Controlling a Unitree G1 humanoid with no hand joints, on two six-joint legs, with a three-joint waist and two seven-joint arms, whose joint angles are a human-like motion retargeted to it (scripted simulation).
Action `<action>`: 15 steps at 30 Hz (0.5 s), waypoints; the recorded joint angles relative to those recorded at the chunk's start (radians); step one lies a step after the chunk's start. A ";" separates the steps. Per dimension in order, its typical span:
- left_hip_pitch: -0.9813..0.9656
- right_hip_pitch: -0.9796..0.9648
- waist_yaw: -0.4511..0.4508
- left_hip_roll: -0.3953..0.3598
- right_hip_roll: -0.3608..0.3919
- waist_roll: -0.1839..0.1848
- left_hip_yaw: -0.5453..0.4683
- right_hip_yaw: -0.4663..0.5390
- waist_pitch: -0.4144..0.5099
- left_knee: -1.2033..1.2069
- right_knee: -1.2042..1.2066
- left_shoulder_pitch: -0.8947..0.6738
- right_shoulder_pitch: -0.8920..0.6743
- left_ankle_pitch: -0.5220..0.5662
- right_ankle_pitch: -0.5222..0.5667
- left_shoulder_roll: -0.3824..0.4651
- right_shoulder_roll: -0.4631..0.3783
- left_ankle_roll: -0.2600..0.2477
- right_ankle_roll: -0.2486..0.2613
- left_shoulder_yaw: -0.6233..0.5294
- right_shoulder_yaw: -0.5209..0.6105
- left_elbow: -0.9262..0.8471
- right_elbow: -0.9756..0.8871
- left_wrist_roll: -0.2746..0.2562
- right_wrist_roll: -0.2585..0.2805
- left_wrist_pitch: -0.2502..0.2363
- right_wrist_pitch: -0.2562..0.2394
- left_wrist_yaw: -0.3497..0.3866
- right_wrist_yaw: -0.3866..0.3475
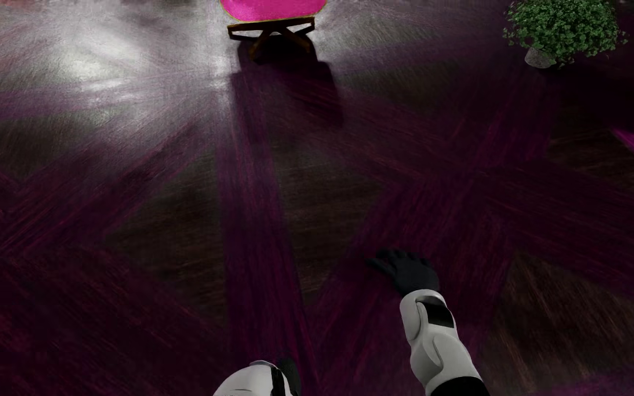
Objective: Walk towards the armchair
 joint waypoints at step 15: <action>0.813 -0.650 -0.099 -0.112 -0.021 -0.042 -0.116 -0.011 -0.038 -0.194 -0.633 -0.484 -0.034 -0.307 0.093 0.103 0.063 -0.145 -0.039 -0.185 0.433 -0.198 -1.161 -0.084 0.865 -0.076 -0.278 0.133 -0.052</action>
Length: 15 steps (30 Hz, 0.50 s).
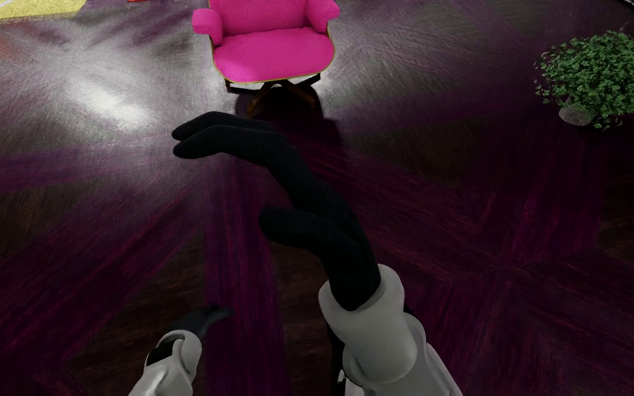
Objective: Walk towards the armchair
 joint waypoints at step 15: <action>-0.781 0.637 0.102 0.172 0.172 0.092 0.038 0.019 -0.004 -0.100 0.019 0.581 0.042 0.364 -0.392 -0.072 0.047 0.024 -0.042 0.224 0.030 0.080 0.020 -0.052 -0.491 0.093 0.030 -0.036 -0.189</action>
